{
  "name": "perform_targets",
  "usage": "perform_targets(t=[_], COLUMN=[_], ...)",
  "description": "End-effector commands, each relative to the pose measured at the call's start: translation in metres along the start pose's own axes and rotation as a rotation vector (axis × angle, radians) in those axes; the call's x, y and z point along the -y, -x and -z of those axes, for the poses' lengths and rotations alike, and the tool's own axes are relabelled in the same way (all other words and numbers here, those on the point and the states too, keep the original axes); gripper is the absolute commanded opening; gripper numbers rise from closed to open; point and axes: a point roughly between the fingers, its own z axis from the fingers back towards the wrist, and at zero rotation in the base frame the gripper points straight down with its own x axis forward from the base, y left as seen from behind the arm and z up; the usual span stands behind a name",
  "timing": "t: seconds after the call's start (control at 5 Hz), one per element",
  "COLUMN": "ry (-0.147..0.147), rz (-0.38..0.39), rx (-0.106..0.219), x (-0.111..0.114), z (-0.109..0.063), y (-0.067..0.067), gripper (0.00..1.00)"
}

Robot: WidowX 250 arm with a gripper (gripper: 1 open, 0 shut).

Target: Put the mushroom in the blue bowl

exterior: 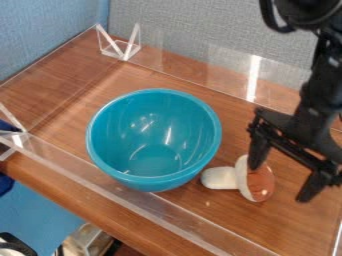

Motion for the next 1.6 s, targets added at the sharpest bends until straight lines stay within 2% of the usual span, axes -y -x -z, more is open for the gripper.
perform_targets(t=[0.0,0.4,0.8,1.2,1.4], ry=[-0.017,-0.045,-0.06,-0.054,-0.05], rz=[0.068,0.146,0.235,0.304,0.319], rx=[0.035,0.034,0.047,0.05,0.057], x=[-0.003,-0.012,-0.037,-0.03,-0.019], z=[-0.012,-0.022,-0.033,-0.02,-0.012], y=[-0.004,-0.009,0.007,0.019,0.016], gripper=[1.0,1.0,1.0,1.0,1.0])
